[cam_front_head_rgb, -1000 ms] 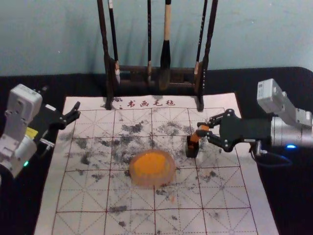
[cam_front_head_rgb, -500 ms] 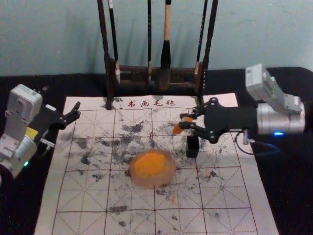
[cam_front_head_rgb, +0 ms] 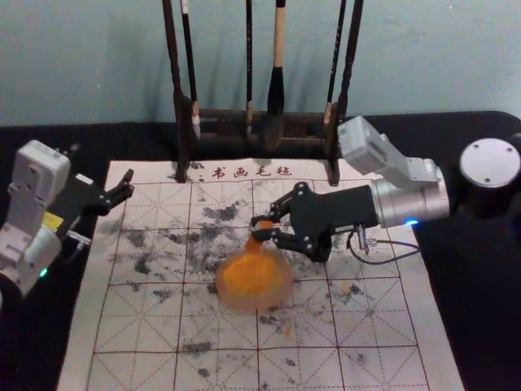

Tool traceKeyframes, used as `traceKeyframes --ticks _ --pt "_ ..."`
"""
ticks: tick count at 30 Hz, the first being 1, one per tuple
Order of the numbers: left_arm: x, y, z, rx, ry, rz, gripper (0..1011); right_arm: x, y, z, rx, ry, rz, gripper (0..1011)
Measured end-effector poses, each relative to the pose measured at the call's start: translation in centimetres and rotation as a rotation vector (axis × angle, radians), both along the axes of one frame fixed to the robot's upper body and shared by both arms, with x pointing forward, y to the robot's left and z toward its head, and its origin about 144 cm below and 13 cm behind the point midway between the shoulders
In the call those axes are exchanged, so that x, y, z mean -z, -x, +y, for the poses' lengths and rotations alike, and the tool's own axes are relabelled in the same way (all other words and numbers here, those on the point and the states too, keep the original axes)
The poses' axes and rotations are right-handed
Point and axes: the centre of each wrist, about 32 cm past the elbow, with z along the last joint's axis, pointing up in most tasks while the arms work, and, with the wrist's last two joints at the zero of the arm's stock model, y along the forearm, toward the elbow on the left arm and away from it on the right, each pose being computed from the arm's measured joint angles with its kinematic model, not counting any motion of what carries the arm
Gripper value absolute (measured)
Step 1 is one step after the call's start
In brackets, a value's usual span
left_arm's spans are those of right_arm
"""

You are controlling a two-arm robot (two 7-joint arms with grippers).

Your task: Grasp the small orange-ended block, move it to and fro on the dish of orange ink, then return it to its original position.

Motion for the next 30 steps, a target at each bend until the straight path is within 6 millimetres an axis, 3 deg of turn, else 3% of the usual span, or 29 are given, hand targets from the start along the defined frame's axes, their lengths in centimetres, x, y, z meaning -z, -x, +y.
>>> traceKeyframes --ticks 8,30 --pt "0.0 0.0 0.0 0.000 0.000 0.000 1001 0.2 -1.1 1.1 -0.049 0.057 0.012 137" --pt "0.0 0.0 0.0 0.000 0.000 0.000 1001 0.8 -1.9 1.2 -0.084 0.125 0.001 137"
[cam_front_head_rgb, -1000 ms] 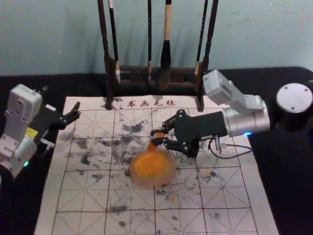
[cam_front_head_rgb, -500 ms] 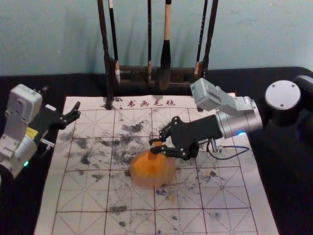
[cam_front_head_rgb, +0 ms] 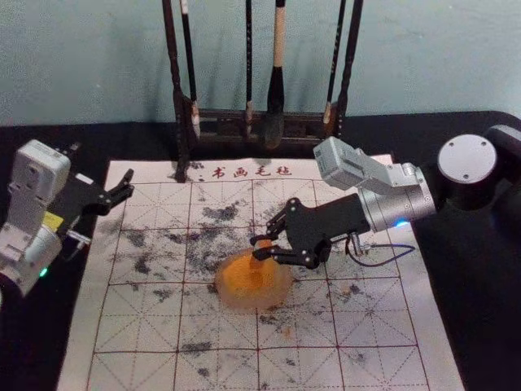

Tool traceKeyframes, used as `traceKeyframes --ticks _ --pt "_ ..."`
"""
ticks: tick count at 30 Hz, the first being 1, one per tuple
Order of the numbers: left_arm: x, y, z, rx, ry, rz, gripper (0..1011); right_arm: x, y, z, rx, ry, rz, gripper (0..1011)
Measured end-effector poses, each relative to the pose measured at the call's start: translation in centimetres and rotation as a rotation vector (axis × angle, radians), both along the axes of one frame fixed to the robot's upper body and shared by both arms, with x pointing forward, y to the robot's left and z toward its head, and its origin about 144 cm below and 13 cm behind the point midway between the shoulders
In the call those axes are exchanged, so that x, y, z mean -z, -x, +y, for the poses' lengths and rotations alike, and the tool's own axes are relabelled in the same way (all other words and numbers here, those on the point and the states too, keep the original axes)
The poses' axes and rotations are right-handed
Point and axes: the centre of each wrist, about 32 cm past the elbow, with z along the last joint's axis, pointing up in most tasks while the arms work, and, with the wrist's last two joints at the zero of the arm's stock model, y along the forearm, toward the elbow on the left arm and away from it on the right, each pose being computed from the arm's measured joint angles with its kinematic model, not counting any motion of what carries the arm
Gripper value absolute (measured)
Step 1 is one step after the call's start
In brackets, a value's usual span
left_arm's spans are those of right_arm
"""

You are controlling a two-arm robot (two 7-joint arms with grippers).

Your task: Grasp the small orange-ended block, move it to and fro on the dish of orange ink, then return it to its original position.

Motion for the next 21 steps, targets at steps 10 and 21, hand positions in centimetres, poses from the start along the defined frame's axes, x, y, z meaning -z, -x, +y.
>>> traceKeyframes --ticks 10,21 --pt "0.00 0.00 0.00 0.000 0.000 0.000 1001 0.14 -0.54 0.34 0.010 0.014 -0.008 137" --pt "0.00 0.00 0.00 0.000 0.000 0.000 1001 0.32 -0.81 0.67 0.013 0.014 -0.009 137"
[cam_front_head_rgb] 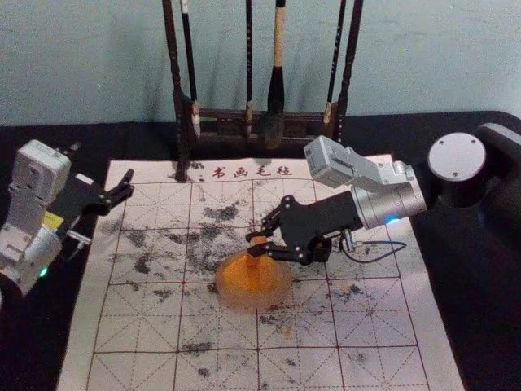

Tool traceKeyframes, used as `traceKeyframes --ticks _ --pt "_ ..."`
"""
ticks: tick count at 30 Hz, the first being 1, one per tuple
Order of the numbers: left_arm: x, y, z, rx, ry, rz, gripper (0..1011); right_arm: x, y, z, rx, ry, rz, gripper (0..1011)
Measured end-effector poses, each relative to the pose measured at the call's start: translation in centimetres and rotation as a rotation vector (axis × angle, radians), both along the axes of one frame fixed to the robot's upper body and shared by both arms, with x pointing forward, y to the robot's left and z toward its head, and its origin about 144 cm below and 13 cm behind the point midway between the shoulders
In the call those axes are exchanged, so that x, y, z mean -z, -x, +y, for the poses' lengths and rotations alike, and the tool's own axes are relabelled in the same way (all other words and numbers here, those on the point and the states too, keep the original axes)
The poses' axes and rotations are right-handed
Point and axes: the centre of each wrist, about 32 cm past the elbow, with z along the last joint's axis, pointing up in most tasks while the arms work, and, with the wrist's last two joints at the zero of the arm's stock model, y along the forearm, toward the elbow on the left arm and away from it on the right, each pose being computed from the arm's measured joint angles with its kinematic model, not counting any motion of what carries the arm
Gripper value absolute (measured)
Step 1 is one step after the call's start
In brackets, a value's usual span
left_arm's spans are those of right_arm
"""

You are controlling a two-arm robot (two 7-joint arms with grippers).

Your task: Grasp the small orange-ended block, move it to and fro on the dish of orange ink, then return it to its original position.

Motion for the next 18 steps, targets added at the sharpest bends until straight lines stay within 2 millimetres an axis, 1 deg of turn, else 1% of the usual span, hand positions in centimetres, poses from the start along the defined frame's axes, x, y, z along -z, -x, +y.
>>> traceKeyframes --ticks 18 --pt "0.00 0.00 0.00 0.000 0.000 0.000 1001 -0.04 0.01 -0.02 -0.004 0.012 -0.006 137"
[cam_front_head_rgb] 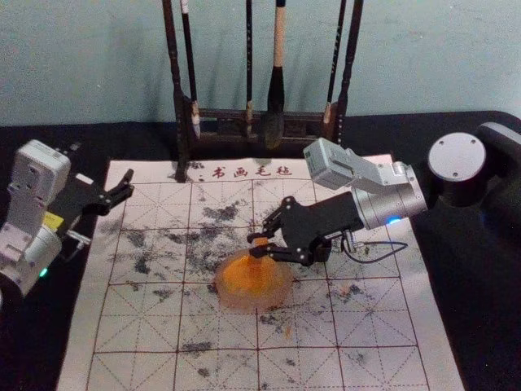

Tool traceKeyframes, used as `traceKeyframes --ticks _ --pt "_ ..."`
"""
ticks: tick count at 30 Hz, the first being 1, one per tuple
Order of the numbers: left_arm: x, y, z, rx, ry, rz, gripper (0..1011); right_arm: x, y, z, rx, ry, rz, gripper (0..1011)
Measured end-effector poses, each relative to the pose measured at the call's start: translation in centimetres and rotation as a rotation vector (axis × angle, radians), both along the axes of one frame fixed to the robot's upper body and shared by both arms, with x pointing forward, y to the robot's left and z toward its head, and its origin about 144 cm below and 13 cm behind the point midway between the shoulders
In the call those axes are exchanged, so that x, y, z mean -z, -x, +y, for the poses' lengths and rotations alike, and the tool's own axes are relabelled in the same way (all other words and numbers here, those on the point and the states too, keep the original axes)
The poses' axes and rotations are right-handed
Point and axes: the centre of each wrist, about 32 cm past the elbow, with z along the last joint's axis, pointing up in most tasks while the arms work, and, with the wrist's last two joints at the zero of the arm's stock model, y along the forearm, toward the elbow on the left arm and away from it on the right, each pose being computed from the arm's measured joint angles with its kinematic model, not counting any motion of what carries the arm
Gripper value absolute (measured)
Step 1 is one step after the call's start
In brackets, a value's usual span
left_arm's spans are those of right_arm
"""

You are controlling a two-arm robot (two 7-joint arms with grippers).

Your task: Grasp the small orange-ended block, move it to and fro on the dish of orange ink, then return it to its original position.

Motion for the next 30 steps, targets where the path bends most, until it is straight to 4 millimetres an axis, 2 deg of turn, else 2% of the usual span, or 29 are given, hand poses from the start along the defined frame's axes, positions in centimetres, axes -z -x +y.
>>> traceKeyframes --ticks 30 --pt "0.0 0.0 0.0 0.000 0.000 0.000 1001 -0.1 1.4 -1.1 -0.031 0.019 0.000 137"
